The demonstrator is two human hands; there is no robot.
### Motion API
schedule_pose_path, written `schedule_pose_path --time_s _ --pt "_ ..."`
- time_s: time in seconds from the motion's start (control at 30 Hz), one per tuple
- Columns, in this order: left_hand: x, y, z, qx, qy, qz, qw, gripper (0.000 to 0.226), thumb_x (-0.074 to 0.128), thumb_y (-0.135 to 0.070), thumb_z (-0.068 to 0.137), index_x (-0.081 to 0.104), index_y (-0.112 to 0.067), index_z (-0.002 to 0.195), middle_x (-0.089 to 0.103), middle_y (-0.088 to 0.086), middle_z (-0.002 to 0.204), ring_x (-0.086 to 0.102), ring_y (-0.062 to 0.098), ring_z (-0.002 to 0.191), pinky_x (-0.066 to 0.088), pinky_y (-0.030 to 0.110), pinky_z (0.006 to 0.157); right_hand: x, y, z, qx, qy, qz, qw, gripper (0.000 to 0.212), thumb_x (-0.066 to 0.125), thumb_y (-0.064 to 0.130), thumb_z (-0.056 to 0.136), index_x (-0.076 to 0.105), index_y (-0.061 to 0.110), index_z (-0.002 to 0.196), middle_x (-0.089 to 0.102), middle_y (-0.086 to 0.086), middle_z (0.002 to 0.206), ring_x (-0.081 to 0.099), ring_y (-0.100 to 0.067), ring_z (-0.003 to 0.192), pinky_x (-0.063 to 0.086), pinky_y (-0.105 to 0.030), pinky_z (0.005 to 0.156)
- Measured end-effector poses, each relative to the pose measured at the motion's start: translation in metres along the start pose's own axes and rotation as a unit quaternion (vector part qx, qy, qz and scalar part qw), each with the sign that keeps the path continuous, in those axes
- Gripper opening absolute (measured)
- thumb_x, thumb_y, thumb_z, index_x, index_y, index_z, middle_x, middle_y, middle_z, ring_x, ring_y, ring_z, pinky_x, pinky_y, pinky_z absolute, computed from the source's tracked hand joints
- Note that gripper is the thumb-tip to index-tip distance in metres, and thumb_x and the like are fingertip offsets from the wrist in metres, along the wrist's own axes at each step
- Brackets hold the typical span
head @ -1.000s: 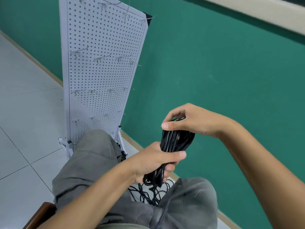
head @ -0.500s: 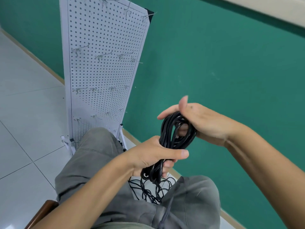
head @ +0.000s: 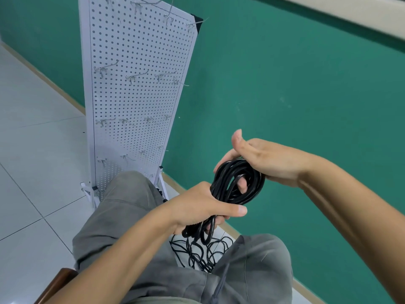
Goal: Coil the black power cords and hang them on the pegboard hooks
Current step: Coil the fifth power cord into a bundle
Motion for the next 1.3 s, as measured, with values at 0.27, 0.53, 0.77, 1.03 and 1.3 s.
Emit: schedule_pose_path --time_s 0.27,0.53,0.77,1.03,1.3 --pt "0.010 0.003 0.003 0.003 0.000 0.010 1.000 0.026 0.080 -0.021 0.088 0.065 -0.015 0.068 0.055 0.004 0.056 0.048 0.016 0.052 0.048 0.032 0.060 0.012 -0.015 -0.001 0.057 0.028 0.134 0.989 0.092 0.030 0.081 0.074 0.069 0.009 0.117 0.041 0.005 0.050 0.029 -0.016 0.054 0.036 -0.026 0.057" --pt "0.007 -0.008 -0.002 0.048 0.070 0.021 0.996 0.015 0.073 -0.012 0.090 0.069 0.002 0.087 0.072 0.006 0.072 0.072 0.034 0.100 0.051 0.033 0.100 0.014 -0.014 0.006 0.038 0.001 0.214 0.976 0.051 0.050 0.054 0.095 0.073 0.009 0.102 0.041 0.006 0.046 0.031 -0.006 0.040 0.040 -0.019 0.056" --pt "0.020 0.000 -0.006 0.020 0.175 -0.147 0.973 0.019 0.075 -0.016 0.076 0.067 -0.005 0.089 0.069 0.014 0.077 0.073 0.031 0.082 0.059 0.048 0.087 0.011 -0.003 0.012 -0.013 -0.007 0.227 0.974 0.040 0.055 0.041 0.098 0.074 0.008 0.112 0.035 0.009 0.046 0.028 -0.005 0.038 0.036 -0.015 0.046" --pt "0.008 0.006 0.004 0.009 0.090 -0.179 0.980 0.026 0.069 -0.016 0.085 0.050 -0.018 0.068 0.041 0.000 0.056 0.036 0.010 0.044 0.038 0.024 0.047 0.008 -0.019 0.035 -0.007 -0.031 0.237 0.971 0.062 0.040 0.062 0.100 0.073 0.012 0.117 0.035 0.002 0.048 0.026 -0.014 0.048 0.041 -0.022 0.056" --pt "-0.044 0.004 0.007 0.043 -0.068 -0.221 0.972 0.033 0.065 -0.030 0.100 0.050 -0.019 0.073 0.040 -0.003 0.058 0.032 0.011 0.047 0.033 0.023 0.047 0.052 -0.051 0.061 -0.074 -0.081 0.390 0.914 0.080 0.020 0.071 0.095 0.059 0.014 0.136 0.071 -0.010 0.125 0.066 -0.028 0.119 0.052 -0.038 0.100"
Point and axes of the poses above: each hand's wrist, its own z-axis towards the middle knuckle, its own x-axis out of the palm, y = z × x, the point moved 8 cm from there along z, towards the middle knuckle
